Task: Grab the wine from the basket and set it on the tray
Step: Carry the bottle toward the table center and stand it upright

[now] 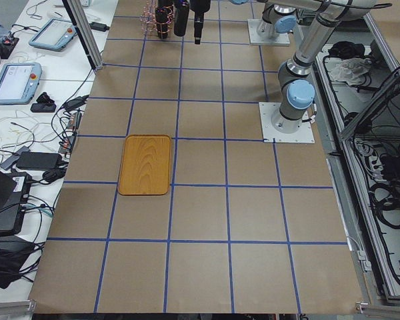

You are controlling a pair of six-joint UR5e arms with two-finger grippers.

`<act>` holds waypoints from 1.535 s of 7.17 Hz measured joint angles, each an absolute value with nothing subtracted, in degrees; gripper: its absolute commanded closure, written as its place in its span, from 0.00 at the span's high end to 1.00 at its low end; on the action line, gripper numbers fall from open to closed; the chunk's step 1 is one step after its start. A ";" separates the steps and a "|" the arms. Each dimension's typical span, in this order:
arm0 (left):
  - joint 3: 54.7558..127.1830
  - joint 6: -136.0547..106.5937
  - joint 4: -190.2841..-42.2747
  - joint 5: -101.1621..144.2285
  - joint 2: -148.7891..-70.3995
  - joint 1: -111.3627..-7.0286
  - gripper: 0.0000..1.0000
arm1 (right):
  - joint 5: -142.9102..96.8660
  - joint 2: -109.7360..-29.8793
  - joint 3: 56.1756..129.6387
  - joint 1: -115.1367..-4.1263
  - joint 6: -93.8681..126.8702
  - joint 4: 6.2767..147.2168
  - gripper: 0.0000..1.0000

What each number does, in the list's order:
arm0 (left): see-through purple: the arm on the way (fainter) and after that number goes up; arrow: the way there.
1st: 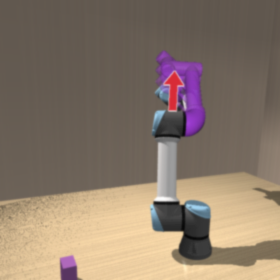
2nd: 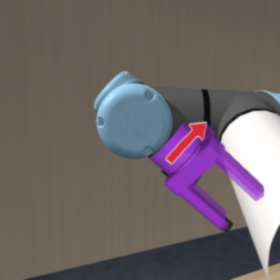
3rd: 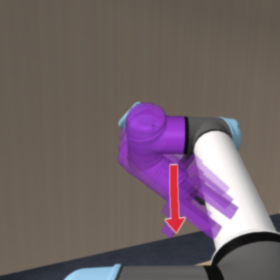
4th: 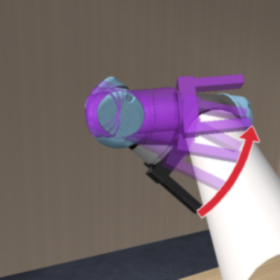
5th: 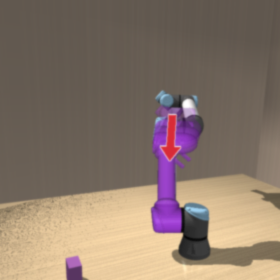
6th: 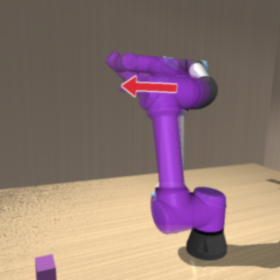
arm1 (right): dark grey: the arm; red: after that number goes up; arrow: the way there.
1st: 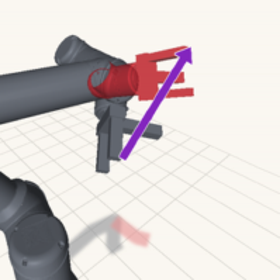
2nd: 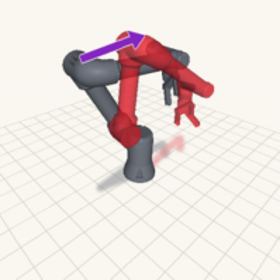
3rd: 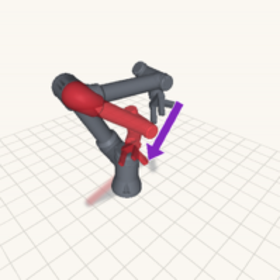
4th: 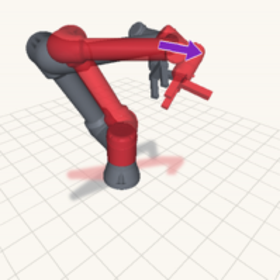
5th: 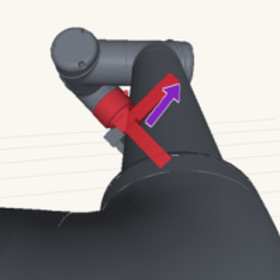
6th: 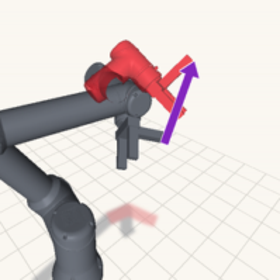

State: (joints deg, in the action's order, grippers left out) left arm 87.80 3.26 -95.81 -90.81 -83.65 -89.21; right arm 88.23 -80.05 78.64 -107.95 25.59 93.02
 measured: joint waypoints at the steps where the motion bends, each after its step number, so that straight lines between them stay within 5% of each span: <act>1: 87.81 3.41 -95.75 -90.78 -83.56 -88.72 1.00 | 88.12 -78.79 79.48 -110.86 28.85 94.65 0.00; 9: 87.89 4.79 -95.63 -90.79 -83.41 -87.82 1.00 | 88.02 -75.42 87.46 -119.19 38.63 101.65 0.00; 10: 87.89 4.88 -95.63 -90.79 -83.41 -87.81 1.00 | 87.97 -75.45 88.11 -119.34 38.63 101.75 0.70; 11: 87.89 4.91 -95.63 -90.79 -83.41 -87.80 1.00 | 87.95 -75.59 88.30 -119.40 38.61 101.85 0.99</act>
